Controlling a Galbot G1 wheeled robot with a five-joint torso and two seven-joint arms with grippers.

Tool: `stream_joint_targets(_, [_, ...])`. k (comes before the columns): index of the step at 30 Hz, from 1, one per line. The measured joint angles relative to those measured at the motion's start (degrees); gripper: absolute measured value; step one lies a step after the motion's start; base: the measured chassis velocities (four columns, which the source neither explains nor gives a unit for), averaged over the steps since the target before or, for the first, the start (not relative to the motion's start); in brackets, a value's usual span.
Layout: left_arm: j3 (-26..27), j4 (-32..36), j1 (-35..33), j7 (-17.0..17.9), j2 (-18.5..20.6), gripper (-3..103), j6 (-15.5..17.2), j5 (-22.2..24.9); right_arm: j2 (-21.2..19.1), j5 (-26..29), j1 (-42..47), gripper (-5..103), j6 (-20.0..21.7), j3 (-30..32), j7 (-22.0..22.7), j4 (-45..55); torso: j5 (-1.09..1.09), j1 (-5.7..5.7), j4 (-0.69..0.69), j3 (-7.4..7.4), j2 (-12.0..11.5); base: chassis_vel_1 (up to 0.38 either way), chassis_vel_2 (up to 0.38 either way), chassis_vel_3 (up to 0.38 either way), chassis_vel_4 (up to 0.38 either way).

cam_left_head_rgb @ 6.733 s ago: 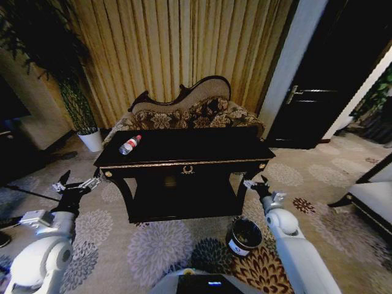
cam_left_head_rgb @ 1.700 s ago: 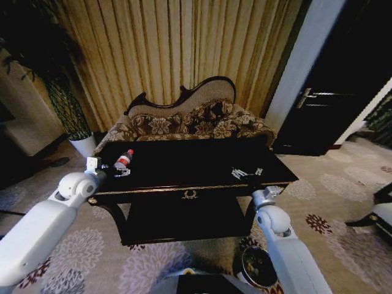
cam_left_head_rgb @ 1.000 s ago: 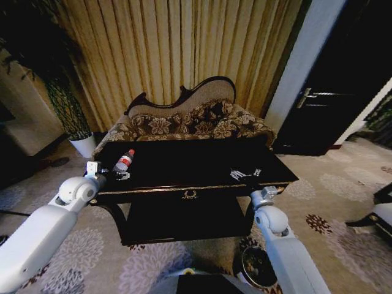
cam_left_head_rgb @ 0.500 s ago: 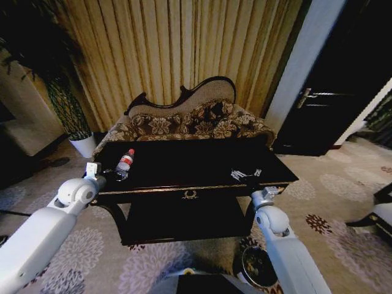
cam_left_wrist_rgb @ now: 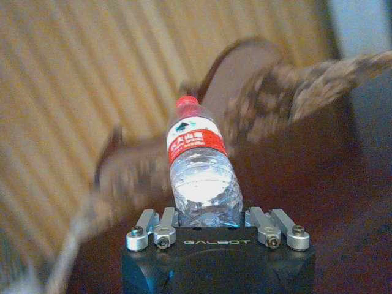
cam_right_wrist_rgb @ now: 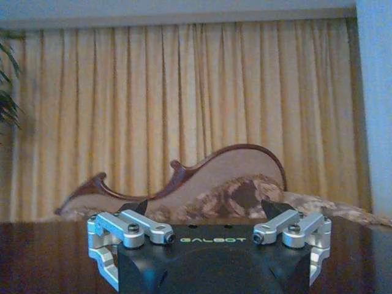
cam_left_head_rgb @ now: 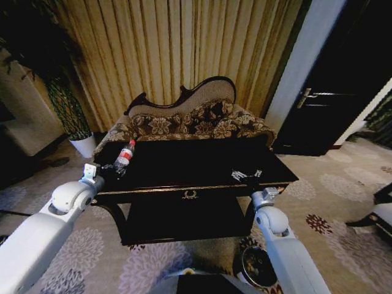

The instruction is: Move to the front of the table and place the trash on the table into the trash bin.

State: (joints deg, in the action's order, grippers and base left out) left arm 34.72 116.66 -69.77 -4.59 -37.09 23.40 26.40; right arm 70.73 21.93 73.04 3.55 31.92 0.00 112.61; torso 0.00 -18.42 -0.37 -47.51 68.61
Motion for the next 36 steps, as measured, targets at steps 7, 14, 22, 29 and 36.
stream_joint_targets(7, [0.9,0.0,-2.9,-3.3,-1.6,42,-21.1,-14.0,-2.3,15.1,3.1,100,7.3,-3.7,0.0,8.4,-0.01,0.00,-0.03,0.00,0.0,0.000,0.000,0.000,0.000])
stream_joint_targets(14, [3.1,1.2,-6.5,-4.5,-3.3,42,-31.5,-18.5,-4.3,25.7,5.4,100,12.2,-5.2,0.0,16.0,-0.01,0.00,0.00,0.00,0.0,0.000,0.000,0.000,0.000])
stream_joint_targets(22, [2.3,2.5,-7.1,-5.1,-5.7,42,-37.1,-25.1,-4.9,41.5,5.3,100,18.3,-5.3,0.0,27.6,-0.01,0.00,0.00,0.00,0.0,0.000,0.000,0.000,0.000])
stream_joint_targets(29, [-3.1,6.4,-5.0,-4.0,-6.0,42,-33.9,-25.2,-5.8,40.8,4.6,100,18.4,-5.6,0.0,28.0,0.01,0.00,-0.02,0.00,0.0,0.000,0.000,0.000,0.000])
stream_joint_targets(36, [-10.0,9.1,-2.4,-1.7,-4.0,42,-30.1,-21.1,-7.0,38.2,3.7,100,17.0,-5.5,0.0,26.8,0.00,0.00,0.00,0.00,0.0,0.000,0.000,0.000,0.000])
